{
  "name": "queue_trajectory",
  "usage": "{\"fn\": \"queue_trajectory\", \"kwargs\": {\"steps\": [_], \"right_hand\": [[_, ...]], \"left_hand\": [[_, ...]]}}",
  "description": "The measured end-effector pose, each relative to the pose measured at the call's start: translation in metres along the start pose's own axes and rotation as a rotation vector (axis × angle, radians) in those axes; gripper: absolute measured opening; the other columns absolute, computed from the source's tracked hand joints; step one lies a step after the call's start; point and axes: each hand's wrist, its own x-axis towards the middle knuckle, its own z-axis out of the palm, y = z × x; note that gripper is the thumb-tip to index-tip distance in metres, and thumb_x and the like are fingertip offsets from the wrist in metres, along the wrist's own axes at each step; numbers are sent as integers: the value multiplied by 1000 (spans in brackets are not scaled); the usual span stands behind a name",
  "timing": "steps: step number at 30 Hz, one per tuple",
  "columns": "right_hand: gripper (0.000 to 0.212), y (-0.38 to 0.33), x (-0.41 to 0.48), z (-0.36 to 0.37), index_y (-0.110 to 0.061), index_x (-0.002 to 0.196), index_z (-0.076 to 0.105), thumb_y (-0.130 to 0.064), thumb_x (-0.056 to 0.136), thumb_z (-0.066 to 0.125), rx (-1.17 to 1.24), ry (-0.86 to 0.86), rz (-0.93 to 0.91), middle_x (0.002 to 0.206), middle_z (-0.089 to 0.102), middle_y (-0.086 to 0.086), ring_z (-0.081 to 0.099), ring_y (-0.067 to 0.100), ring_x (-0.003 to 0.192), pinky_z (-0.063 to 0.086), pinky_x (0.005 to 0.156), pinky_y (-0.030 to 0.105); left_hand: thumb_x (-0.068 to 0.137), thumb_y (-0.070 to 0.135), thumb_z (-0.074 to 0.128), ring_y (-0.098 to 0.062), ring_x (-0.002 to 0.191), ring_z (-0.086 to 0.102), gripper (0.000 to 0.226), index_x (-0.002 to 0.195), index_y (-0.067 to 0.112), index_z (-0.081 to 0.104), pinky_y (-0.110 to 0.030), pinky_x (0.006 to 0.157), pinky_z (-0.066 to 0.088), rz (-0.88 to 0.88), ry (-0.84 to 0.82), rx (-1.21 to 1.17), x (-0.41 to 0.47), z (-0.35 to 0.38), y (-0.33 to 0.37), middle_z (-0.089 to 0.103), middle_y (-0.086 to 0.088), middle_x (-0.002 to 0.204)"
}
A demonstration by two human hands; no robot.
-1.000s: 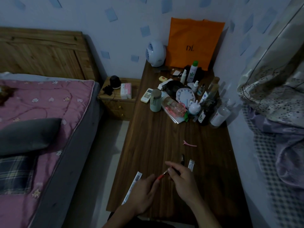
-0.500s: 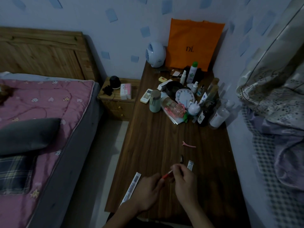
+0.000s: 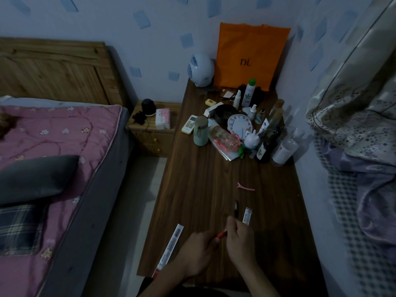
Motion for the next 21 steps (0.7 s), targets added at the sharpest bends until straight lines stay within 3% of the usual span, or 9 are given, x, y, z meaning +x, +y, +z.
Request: {"fn": "queue_trajectory", "kwargs": {"steps": [4, 8, 12, 15, 18, 21], "right_hand": [[46, 3, 0, 2, -22, 60, 58, -30, 103, 44, -123, 6, -44, 49, 57, -3, 58, -1, 49, 41, 42, 14], [42, 8, 2, 3, -24, 64, 55, -32, 103, 43, -243, -98, -116, 57, 56, -5, 58, 3, 53, 44, 52, 25], [43, 8, 8, -1, -23, 71, 64, -45, 101, 44, 42, -215, 130, 58, 61, -12, 57, -2, 55, 45, 60, 27], [34, 14, 6, 2, -28, 78, 71, -47, 98, 51, 113, -212, 219, 75, 70, -6, 68, 11, 77, 48, 67, 28], [31, 26, 4, 3, -23, 79, 72, -43, 96, 56, 129, -195, 264, 77, 71, -1, 69, 16, 78, 51, 68, 30], [34, 36, 1, 0, -19, 78, 71, -43, 97, 55, 150, -189, 275, 68, 66, -2, 65, 13, 67, 51, 65, 29]], "left_hand": [[95, 36, 43, 2, 56, 51, 28, 70, 30, 54, -18, 54, 33, -12, 9, -23, 1, 4, -6, 59, 13, 63], [96, 35, 44, 0, 54, 48, 31, 67, 28, 52, -18, 53, 31, -50, 16, -34, 1, 5, -13, 53, 14, 57], [98, 34, 46, 0, 53, 47, 31, 72, 23, 59, -18, 53, 31, -82, 35, -95, 3, 10, -12, 53, 11, 60], [97, 36, 48, 2, 51, 48, 32, 83, 14, 67, -15, 51, 32, -125, 9, -89, 8, 12, -16, 55, 9, 62], [94, 41, 51, 4, 46, 52, 26, 82, 24, 67, -12, 47, 39, -196, -93, -192, 5, 15, -28, 58, 10, 56], [93, 44, 49, 4, 53, 57, 28, 69, 35, 61, -18, 55, 45, -213, -118, -138, -1, 21, -47, 62, 9, 63]]}}
